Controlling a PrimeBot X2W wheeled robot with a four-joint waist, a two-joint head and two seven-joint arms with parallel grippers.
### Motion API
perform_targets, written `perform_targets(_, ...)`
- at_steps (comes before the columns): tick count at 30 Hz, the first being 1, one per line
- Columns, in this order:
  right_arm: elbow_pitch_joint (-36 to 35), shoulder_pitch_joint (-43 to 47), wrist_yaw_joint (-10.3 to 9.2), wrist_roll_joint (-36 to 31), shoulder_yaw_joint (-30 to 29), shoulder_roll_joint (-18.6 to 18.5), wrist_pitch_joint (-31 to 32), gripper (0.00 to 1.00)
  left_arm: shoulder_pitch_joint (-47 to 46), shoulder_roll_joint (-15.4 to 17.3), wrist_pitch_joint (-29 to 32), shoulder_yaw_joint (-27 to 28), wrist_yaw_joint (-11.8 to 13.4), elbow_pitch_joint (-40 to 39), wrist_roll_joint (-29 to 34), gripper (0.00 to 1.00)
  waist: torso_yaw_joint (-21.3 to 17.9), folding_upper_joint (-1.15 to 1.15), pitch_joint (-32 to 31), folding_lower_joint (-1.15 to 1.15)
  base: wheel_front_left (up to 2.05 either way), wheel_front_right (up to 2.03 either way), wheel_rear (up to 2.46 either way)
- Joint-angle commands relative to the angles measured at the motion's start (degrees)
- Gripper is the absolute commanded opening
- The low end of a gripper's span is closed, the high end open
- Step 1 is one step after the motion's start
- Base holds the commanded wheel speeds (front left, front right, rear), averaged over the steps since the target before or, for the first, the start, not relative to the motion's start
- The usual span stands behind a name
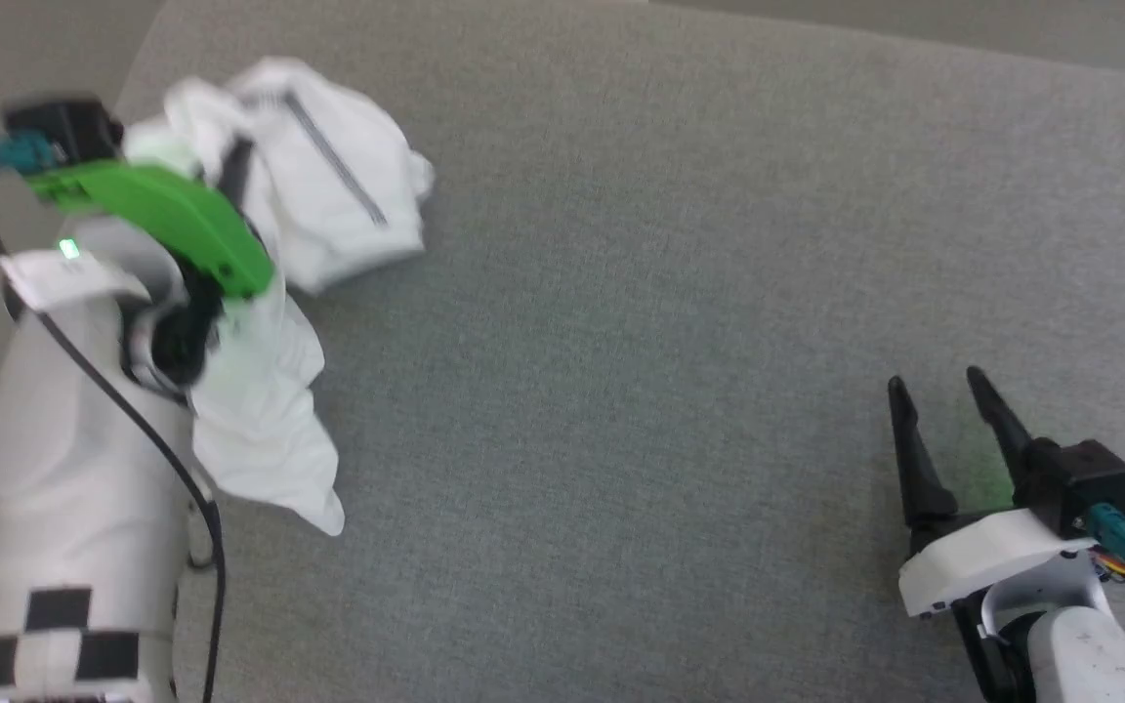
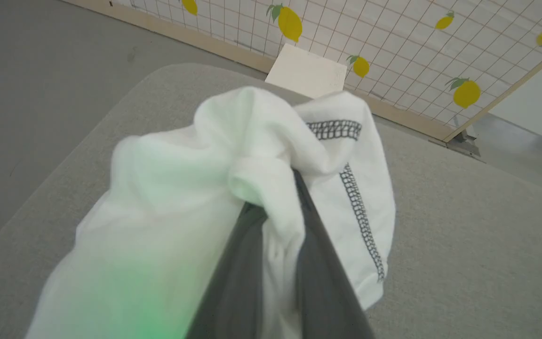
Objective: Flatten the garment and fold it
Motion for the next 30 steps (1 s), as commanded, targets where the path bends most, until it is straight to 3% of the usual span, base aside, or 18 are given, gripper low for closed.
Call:
perform_targets(1, 1.1, -0.9, -0.09, 1.1, 0.4, -0.1, -0.9, 1.0, -2.7, 0.4, -1.2, 0.2, -0.5, -1.6, -0.3, 0.0, -1.5, 0.0, -3.9, 0.0, 0.0, 0.0, 0.0)
perform_targets(10, 7.9, -0.3, -0.09, 5.7, 1.3, -0.1, -4.9, 1.0, -12.6, 1.5, -4.3, -3.7, -1.4, -10.9, -0.3, 0.0, -8.8, 0.0, -12.6, 0.0, 0.0, 0.0, 0.0)
perform_targets(18, 12.8, 0.9, -0.09, 7.5, 1.1, -0.1, -6.8, 1.0, -19.8, -2.9, -3.7, -9.4, -1.6, -13.4, -4.3, 0.0, -15.7, 0.0, -17.4, 0.0, 0.0, 0.0, 0.0)
perform_targets(23, 14.1, 1.1, -0.09, 7.6, 0.2, -0.1, -7.3, 1.0, -18.2, -4.7, -3.7, -15.2, -1.6, -13.5, -7.0, 0.0, -18.9, 0.0, -17.7, 0.0, 0.0, 0.0, 0.0)
perform_targets(30, 14.8, 1.4, -0.09, 7.1, -1.7, -0.1, -7.7, 1.0, -7.1, -5.3, -2.8, -25.5, -1.6, -11.7, -10.9, 0.0, -21.3, 0.0, -17.3, 0.0, 0.0, 0.0, 0.0)
